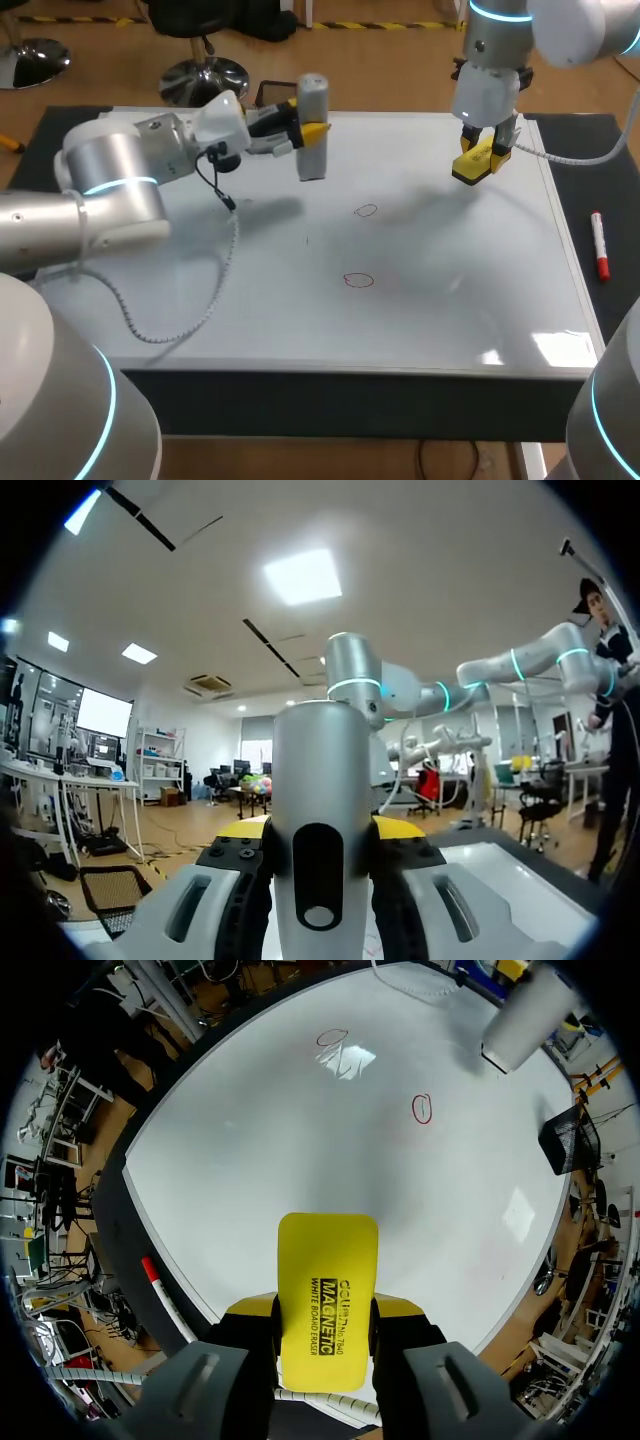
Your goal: Pick up the inspection probe, press it on each red-marked spot on the whiteboard one by one, put down the probe, pick up the eraser, and wipe off all the red marks.
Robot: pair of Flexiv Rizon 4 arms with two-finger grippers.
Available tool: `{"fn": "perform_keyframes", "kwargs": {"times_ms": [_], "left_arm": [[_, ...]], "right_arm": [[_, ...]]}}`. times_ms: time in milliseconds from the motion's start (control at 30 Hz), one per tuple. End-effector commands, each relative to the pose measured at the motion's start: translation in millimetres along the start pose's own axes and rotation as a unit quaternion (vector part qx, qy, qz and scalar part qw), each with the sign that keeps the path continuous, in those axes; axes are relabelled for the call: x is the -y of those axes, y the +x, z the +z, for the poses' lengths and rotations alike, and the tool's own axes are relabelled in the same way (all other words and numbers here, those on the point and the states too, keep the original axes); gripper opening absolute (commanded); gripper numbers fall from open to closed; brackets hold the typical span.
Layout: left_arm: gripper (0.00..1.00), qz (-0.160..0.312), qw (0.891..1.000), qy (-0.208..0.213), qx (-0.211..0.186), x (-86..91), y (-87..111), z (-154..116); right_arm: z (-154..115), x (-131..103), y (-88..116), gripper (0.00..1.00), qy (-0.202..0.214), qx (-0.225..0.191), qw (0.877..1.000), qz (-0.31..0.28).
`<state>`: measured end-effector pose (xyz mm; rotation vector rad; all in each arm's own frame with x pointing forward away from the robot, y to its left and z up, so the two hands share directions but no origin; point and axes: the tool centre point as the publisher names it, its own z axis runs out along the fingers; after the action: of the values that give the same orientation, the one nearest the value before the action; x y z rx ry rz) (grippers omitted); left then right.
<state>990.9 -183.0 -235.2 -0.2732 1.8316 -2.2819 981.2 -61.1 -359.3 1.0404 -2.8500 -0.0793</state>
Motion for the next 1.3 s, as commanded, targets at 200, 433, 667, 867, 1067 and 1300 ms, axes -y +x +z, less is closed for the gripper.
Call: {"fn": "perform_keyframes", "kwargs": {"times_ms": [200, 433, 667, 867, 1067, 1300], "left_arm": [[0.00, 0.011, 0.999, -0.005, 0.034, 12.9, -16.5, -27], [0.00, 0.019, 0.998, -0.008, 0.057, 16.9, -28.0, -45], [0.00, 0.021, 0.996, -0.004, 0.085, 17.6, -36.9, -63], [0.00, 0.025, 0.994, 0.001, 0.104, 20.2, -42.6, -78], [0.00, 0.027, 0.993, 0.007, 0.117, 21.0, -44.7, -83], [0.00, 0.026, 0.993, 0.009, 0.118, 21.3, -45.2, -84]], "right_arm": [[-1, 0, 1, 0.00, 0.001, 0.000, 1.000, -0.001], [-1, 0, 1, 0.00, 0.001, 0.000, 1.000, -0.001], [-1, 0, 1, 0.00, 0.001, 0.000, 1.000, -0.001], [-1, 0, 1, 0.00, 0.001, 0.000, 1.000, -0.001], [-1, 0, 1, 0.00, 0.001, 0.000, 1.000, -0.001], [-1, 0, 1, 0.00, 0.001, 0.000, 1.000, -0.001]]}}
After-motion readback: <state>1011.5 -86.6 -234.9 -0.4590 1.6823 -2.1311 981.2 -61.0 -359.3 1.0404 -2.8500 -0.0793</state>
